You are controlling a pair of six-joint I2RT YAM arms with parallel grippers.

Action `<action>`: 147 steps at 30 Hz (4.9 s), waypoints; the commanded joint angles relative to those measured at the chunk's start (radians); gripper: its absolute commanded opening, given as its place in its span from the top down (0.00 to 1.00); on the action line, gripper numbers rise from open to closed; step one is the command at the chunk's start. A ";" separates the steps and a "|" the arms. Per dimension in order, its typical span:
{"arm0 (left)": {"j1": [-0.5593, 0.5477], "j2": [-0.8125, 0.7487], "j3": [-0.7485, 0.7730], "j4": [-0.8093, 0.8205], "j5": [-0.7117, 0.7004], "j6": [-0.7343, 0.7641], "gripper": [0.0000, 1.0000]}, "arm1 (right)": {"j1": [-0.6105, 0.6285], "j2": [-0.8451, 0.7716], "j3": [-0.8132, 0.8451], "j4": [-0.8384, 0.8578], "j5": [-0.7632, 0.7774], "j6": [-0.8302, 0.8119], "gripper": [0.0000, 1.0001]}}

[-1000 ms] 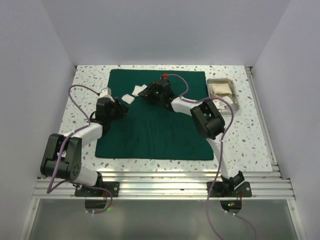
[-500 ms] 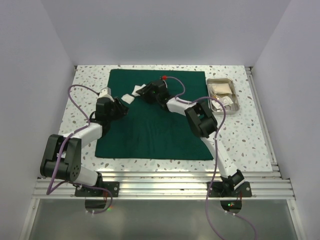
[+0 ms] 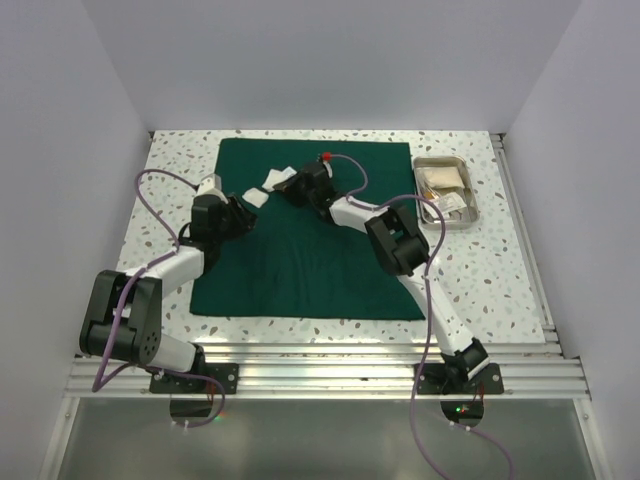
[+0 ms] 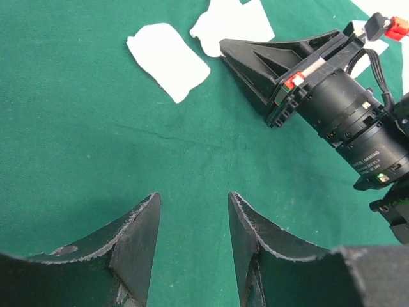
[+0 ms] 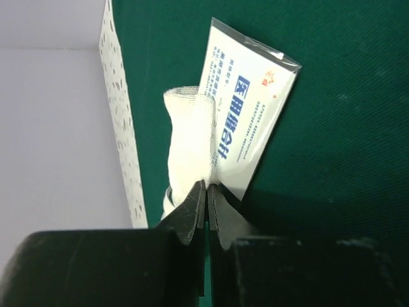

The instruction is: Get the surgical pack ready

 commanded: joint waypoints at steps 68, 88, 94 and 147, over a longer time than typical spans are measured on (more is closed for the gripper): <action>-0.056 0.021 0.045 0.011 -0.089 0.057 0.49 | -0.258 -0.488 -0.348 -0.363 -0.203 -0.620 0.37; -0.056 0.161 0.194 -0.063 -0.063 0.052 0.48 | -0.194 -0.066 0.133 -0.432 -0.365 -0.699 0.37; -0.056 0.280 0.335 -0.126 -0.014 0.038 0.49 | -0.178 -0.053 0.124 -0.443 -0.413 -0.694 0.44; -0.078 0.827 0.840 -0.242 0.133 0.026 0.90 | -0.175 0.004 0.059 -0.208 -0.523 -0.318 0.91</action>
